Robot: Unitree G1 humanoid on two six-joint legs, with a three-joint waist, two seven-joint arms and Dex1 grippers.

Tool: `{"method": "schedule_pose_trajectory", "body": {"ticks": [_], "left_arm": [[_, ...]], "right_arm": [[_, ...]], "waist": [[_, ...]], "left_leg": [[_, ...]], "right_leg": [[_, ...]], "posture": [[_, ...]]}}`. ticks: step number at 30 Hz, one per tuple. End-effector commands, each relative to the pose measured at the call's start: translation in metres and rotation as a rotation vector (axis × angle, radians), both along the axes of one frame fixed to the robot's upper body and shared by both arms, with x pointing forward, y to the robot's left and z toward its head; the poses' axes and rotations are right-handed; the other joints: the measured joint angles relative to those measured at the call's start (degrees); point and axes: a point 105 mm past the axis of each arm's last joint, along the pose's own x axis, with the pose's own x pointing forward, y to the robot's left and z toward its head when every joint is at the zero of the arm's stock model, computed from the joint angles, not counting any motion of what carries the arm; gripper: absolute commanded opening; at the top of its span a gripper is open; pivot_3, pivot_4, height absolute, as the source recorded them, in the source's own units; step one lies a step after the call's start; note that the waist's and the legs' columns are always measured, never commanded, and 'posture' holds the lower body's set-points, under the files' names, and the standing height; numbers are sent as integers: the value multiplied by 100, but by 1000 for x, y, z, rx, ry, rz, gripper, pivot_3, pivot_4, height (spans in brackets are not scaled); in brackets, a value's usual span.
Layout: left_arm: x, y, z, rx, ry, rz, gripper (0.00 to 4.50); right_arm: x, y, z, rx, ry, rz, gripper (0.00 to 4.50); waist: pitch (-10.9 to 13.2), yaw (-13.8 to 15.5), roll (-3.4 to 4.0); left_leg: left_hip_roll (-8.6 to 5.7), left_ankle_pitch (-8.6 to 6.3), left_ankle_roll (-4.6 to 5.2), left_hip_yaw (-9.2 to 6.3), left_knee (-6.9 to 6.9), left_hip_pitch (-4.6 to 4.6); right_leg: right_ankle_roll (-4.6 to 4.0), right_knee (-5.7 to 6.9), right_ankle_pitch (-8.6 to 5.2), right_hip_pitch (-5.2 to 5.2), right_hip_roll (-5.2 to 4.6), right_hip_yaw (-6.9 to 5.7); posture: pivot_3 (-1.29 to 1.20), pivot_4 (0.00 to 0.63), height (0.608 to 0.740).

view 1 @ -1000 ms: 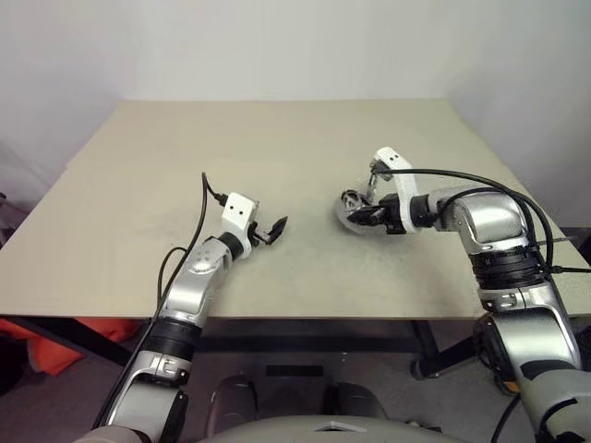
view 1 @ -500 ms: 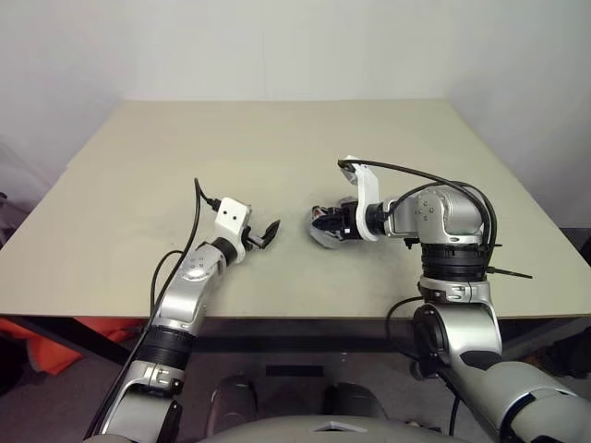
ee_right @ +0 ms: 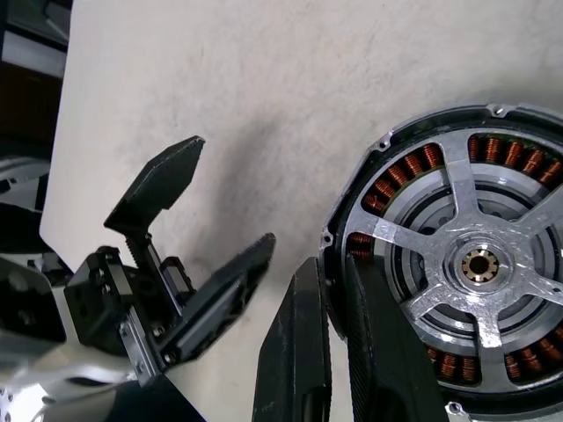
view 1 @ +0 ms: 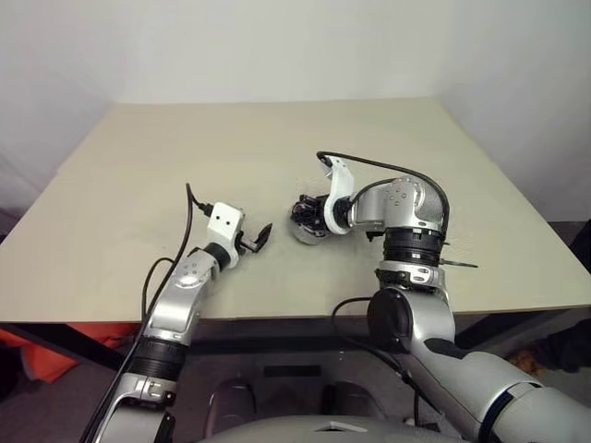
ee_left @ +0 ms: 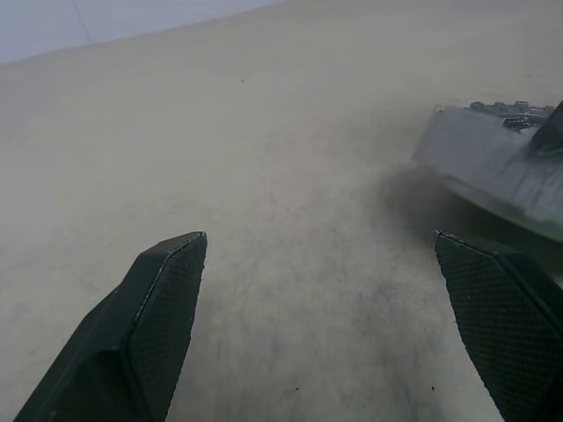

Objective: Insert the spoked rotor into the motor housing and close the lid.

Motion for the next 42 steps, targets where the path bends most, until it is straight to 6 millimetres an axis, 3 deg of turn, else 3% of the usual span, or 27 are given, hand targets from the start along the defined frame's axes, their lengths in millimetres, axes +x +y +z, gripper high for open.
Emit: {"method": "schedule_pose_trajectory", "body": {"ticks": [1,7,14,20,25,35,38,42], "left_arm": [[1,5,15,7,-56,18,4314],[0,6,16,11,-59,27,4314],[0,9,15,14,-59,34,4314],[0,7,15,14,-58,35,4314],[4,5,18,11,-58,26,4314],[10,4,21,-29,-39,-4,4314],[9,2,23,-75,-17,-29,4314],[9,3,31,-159,14,-62,4314]], "right_arm": [[-1,23,6,39,-1,30,21],[11,28,-9,-2,-4,-31,21],[24,33,-14,-51,-39,-81,2358],[30,28,1,-21,-77,-81,4332],[33,27,20,27,-141,-67,4332],[34,15,36,32,-238,-57,4332],[33,13,47,49,-331,-16,4332],[25,4,68,15,-629,139,4332]], "waist": [[0,-7,0],[-1,-9,-1],[1,15,2],[0,22,1],[1,20,1],[1,31,1],[1,41,1],[1,129,0]], "left_leg": [[-1,0,0,0,-1,0],[-4,1,-2,2,-2,24],[-10,0,-1,-6,-1,24],[-10,1,-1,-12,0,25],[-10,1,-1,-12,0,16],[-14,-5,8,4,-11,-16],[-14,-6,10,4,-14,-23],[-14,-6,10,3,-10,-26]], "right_leg": [[-1,-1,-1,0,0,0],[-1,0,-1,21,-3,0],[2,-3,-2,24,-10,-2],[3,-2,-1,30,-9,-2],[3,-2,-1,22,-8,-3],[-40,-6,13,-1,-6,-3],[-43,-6,11,-7,-5,-4],[-41,-7,10,-6,-7,-6]], "posture": [[0,0,740],[0,0,740],[0,0,740],[0,0,740],[0,0,740],[0,0,740],[0,0,740],[0,0,740]]}}
